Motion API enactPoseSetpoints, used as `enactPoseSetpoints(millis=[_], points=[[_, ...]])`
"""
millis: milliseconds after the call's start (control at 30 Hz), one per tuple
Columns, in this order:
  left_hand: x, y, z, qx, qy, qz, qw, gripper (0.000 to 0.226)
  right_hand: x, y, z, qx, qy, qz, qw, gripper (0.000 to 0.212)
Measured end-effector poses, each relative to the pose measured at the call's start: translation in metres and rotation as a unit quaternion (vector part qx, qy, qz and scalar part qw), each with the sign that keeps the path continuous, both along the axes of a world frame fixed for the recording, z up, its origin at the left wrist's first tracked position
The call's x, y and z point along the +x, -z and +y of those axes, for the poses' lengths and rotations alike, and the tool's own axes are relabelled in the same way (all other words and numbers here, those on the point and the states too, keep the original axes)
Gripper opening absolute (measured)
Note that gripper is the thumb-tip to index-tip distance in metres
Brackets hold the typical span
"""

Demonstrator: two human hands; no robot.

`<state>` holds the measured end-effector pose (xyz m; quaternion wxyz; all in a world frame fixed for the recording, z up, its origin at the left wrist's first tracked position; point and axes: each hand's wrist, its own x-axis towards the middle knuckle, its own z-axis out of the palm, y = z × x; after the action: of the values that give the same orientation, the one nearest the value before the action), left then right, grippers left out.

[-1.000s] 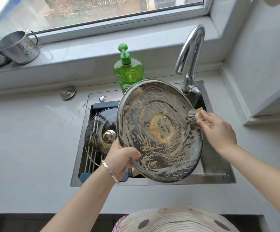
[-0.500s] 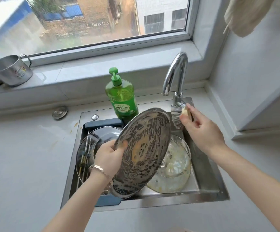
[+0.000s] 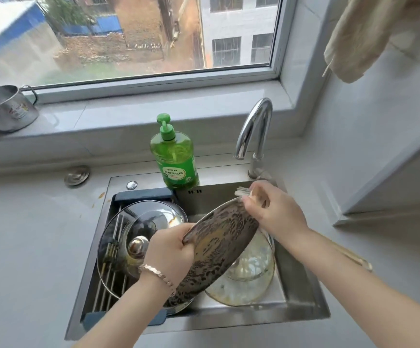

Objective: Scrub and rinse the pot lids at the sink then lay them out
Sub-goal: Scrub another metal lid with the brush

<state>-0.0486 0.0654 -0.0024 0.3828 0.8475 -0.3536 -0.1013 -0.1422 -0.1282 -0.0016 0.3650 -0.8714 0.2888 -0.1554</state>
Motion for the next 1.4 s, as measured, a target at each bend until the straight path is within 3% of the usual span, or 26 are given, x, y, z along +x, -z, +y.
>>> enactPoseSetpoints(millis=[33,100,200,300,367,433,533,600,700,767,833,933,1000,1067,1200,1267,1367,1400], points=[[0.000,0.000,-0.001,0.006,0.008,-0.004,1.000,0.036,0.000,-0.002,0.014,-0.013,-0.048,-0.019,0.999,0.021],[0.000,0.001,-0.003,0.002,0.020,-0.010,1.000,0.051,0.000,-0.004,0.031,-0.008,-0.119,-0.038,0.992,0.024],[0.006,0.005,0.002,-0.026,0.013,0.000,1.000,0.060,-0.001,0.003,0.010,0.067,-0.068,-0.038,0.995,0.020],[0.011,0.010,0.012,-0.060,-0.007,0.019,0.998,0.031,-0.011,0.019,-0.015,0.199,-0.005,-0.031,0.980,0.011],[0.011,0.011,0.018,-0.070,-0.024,0.021,0.997,0.020,-0.015,0.024,-0.019,0.218,0.002,-0.047,0.975,0.016],[0.011,0.010,0.024,-0.070,-0.025,0.003,0.997,0.018,-0.015,0.019,-0.016,0.137,-0.004,-0.056,0.989,0.019],[0.014,0.007,0.018,-0.015,-0.010,-0.054,0.998,0.046,-0.009,0.000,0.002,-0.034,-0.025,-0.107,0.993,0.019],[0.013,-0.004,0.004,0.025,0.043,-0.123,0.991,0.031,-0.003,-0.008,0.021,-0.129,-0.090,-0.138,0.978,0.029],[0.008,-0.013,-0.019,0.018,0.101,-0.195,0.975,0.024,0.003,-0.009,0.042,-0.195,-0.141,-0.138,0.961,0.035],[0.008,-0.012,-0.025,-0.023,0.113,-0.185,0.976,0.028,0.003,-0.013,0.038,-0.201,-0.134,-0.147,0.959,0.036],[0.010,-0.007,-0.022,-0.045,0.112,-0.189,0.975,0.032,0.000,-0.015,0.027,-0.181,-0.125,-0.143,0.965,0.036],[0.013,0.000,-0.007,-0.075,0.091,-0.166,0.979,0.038,-0.007,0.002,-0.012,-0.024,-0.023,-0.048,0.998,0.027],[0.013,0.003,0.001,-0.092,0.073,-0.152,0.981,0.041,-0.011,0.011,-0.029,0.058,0.037,-0.005,0.998,0.029],[0.011,0.004,0.001,-0.083,0.077,-0.164,0.980,0.041,-0.009,0.009,-0.017,0.035,0.023,-0.017,0.999,0.031],[0.008,0.004,-0.007,-0.065,0.089,-0.190,0.975,0.039,-0.002,-0.009,0.037,-0.142,-0.128,-0.133,0.973,0.039],[0.011,0.002,-0.004,-0.075,0.089,-0.188,0.975,0.039,0.000,-0.003,0.023,-0.094,-0.079,-0.118,0.985,0.031],[0.010,-0.001,0.003,-0.078,0.087,-0.183,0.976,0.042,-0.006,0.010,-0.013,0.071,0.039,-0.037,0.996,0.023],[0.009,0.000,0.004,-0.077,0.088,-0.184,0.976,0.042,-0.008,0.012,-0.013,0.069,0.043,-0.027,0.996,0.024]])
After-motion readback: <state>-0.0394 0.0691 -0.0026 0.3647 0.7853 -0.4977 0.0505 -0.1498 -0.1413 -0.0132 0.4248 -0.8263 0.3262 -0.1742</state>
